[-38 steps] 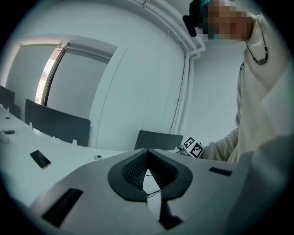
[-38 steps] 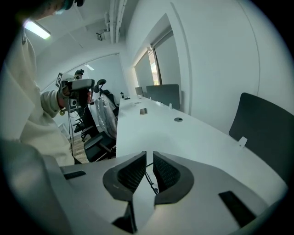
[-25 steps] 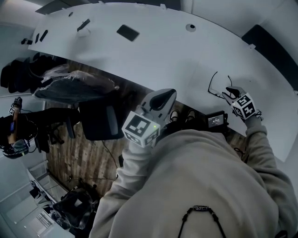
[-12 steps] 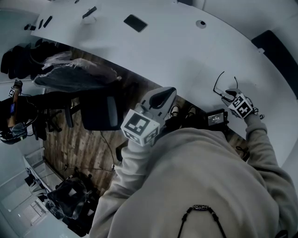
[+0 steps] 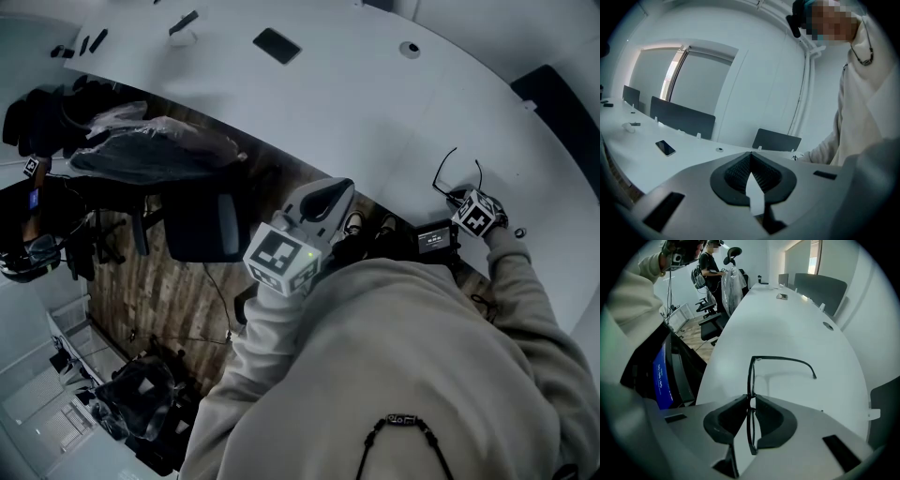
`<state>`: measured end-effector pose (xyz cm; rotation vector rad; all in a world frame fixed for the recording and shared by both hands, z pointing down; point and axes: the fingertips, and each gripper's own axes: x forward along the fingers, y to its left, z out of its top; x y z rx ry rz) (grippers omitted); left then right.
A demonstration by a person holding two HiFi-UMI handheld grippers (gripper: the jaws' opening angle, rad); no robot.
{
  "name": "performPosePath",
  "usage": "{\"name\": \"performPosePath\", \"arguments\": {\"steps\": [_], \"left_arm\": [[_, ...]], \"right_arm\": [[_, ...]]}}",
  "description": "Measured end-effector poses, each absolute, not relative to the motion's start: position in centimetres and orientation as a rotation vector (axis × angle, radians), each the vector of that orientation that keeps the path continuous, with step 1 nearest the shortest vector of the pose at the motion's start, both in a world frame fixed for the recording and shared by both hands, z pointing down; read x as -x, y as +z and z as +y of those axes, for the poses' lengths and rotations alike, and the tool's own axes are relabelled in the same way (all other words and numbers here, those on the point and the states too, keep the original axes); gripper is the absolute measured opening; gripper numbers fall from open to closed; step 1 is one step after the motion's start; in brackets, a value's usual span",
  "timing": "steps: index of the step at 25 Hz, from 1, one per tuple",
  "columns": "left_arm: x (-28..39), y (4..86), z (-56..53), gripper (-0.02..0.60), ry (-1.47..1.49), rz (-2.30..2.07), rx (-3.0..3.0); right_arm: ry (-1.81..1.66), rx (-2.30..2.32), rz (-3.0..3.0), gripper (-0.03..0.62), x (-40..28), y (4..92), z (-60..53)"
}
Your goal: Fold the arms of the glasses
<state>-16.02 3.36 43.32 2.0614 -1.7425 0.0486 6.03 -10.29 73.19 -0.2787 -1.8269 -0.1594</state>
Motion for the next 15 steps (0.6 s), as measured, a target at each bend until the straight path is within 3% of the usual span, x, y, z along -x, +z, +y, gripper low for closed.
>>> {"name": "performPosePath", "arguments": {"steps": [15], "left_arm": [[14.6,42.0,1.7,0.005,0.024,-1.68,-2.164]], "right_arm": [[-0.114,0.201,-2.05,0.052,-3.2,64.0,-10.6]]}}
